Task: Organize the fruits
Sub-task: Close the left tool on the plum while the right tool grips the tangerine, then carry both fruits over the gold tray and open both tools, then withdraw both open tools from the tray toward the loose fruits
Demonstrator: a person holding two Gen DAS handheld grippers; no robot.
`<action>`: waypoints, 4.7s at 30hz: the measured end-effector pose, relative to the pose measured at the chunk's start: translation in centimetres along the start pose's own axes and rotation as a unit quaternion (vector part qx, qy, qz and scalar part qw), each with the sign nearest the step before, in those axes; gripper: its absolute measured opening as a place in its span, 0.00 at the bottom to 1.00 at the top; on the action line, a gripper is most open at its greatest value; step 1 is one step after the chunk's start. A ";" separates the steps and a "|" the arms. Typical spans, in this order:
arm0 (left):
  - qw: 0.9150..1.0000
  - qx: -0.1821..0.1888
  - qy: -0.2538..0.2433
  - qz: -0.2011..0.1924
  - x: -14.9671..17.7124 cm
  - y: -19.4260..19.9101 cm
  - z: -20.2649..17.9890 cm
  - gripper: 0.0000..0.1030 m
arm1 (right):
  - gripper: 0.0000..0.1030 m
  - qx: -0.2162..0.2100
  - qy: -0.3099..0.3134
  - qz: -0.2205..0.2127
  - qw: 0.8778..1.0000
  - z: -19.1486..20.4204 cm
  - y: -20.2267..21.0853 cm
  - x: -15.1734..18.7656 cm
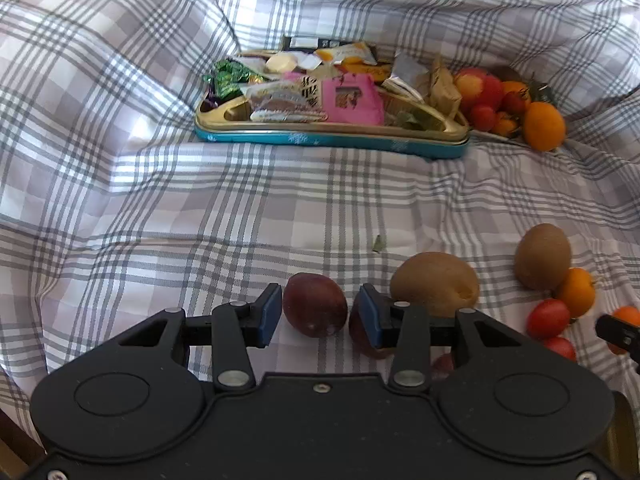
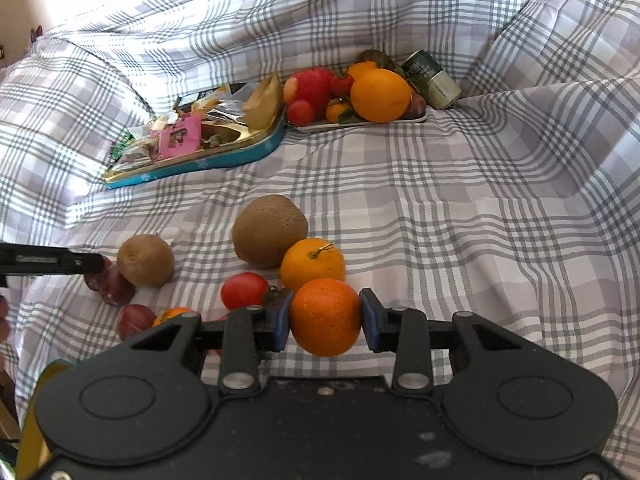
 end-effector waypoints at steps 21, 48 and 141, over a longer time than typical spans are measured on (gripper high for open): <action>1.000 -0.015 0.017 0.020 0.2 -2.5 0.8 0.47 | 0.37 -0.032 -0.047 0.008 0.998 -0.3 0.6 0.0; 0.999 -0.037 -0.022 -0.031 5.9 9.5 -2.6 0.45 | 0.37 -0.038 0.001 -0.063 0.997 2.8 9.7 4.2; 0.995 -0.058 -0.040 -0.069 14.6 13.9 -3.9 0.46 | 0.59 -0.011 0.029 -0.064 0.997 5.2 12.3 12.7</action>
Point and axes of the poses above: each gripper's, at about its wrist camera, not at the fingertips, and y roughly against the way its jaws point, z to its left, x to its underside, the point moved 6 cm from there along -y, roughly the way its jaws point, and after that the axes turned 6 degrees about x, right-handed, at the moved point
